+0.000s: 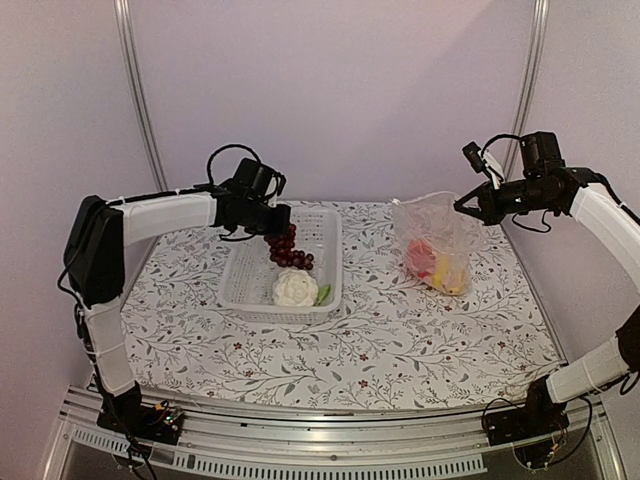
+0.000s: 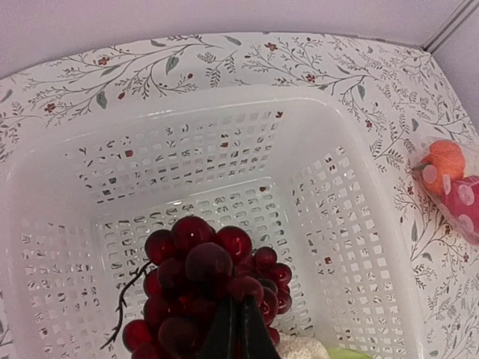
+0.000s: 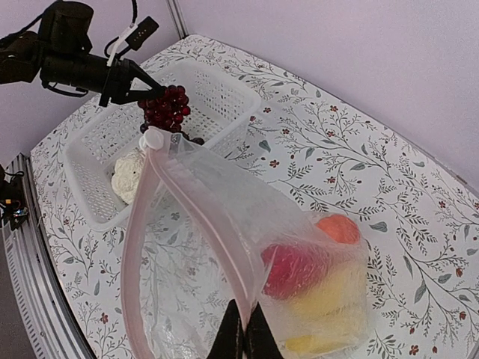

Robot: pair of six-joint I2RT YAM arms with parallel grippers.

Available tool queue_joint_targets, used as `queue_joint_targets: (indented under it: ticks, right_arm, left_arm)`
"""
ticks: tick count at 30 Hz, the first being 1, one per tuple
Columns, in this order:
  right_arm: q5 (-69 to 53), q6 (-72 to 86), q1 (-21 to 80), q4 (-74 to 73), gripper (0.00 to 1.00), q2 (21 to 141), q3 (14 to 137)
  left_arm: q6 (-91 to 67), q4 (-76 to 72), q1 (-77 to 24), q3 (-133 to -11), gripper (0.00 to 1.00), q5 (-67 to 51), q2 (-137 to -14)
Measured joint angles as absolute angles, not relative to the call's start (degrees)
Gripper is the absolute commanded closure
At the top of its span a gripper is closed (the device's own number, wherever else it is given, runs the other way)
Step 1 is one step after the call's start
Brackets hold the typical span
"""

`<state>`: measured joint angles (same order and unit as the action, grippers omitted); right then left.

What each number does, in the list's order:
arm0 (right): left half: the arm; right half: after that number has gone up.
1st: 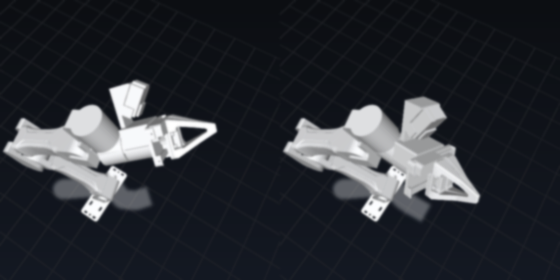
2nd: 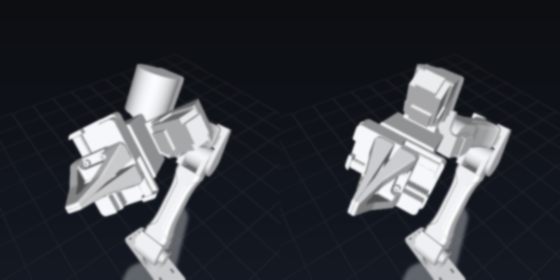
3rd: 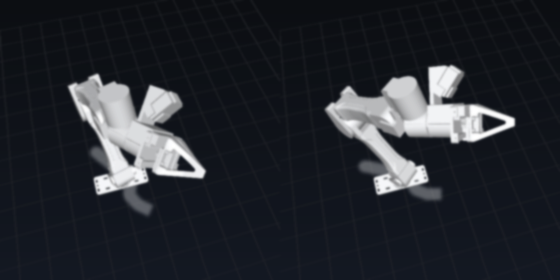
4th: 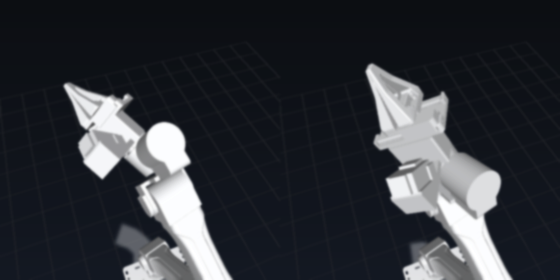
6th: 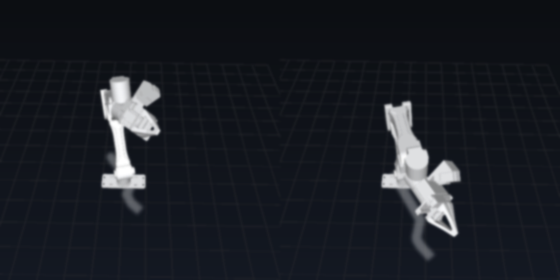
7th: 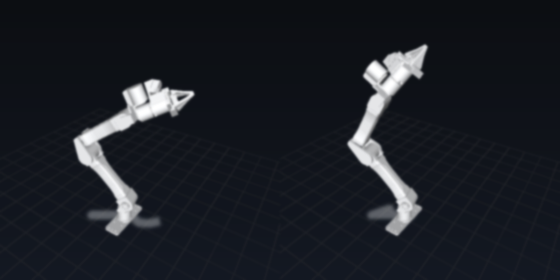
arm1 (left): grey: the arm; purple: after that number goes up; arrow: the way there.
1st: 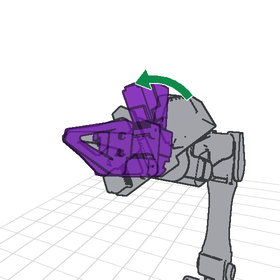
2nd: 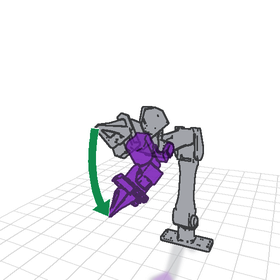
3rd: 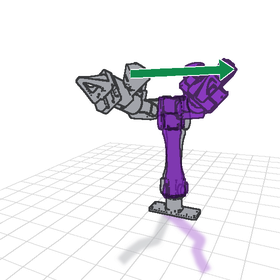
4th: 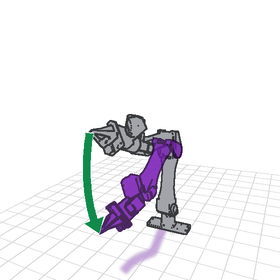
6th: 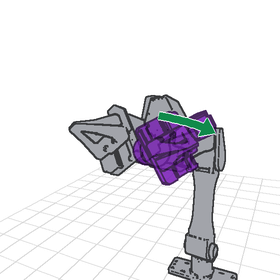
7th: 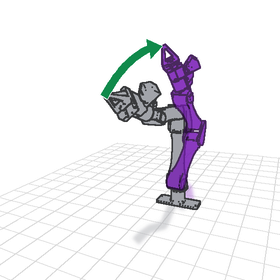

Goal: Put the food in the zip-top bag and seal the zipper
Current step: Adjust the fake fruit in the bin, then pick up the fake fruit from the bin.

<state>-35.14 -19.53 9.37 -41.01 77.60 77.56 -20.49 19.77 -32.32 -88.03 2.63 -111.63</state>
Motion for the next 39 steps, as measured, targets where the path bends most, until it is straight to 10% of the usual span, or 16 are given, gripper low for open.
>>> queue_joint_targets:
  ticks: [12,25,39]
  right_arm:
    - [-35.1,-19.5,9.4,-40.7,1.0,77.3,77.1]
    - [-35.1,-19.5,9.4,-40.6,1.0,77.2,77.1]
    - [-35.3,-19.5,9.4,-40.4,1.0,77.2,76.4]
  left_arm:
    - [-20.1,20.2,-32.2,-88.0,0.63,2.8,-116.0]
    - [-25.5,20.6,-33.2,-80.0,0.56,7.5,-100.3]
    - [-29.2,24.9,-33.7,-80.1,0.53,4.8,-112.6]
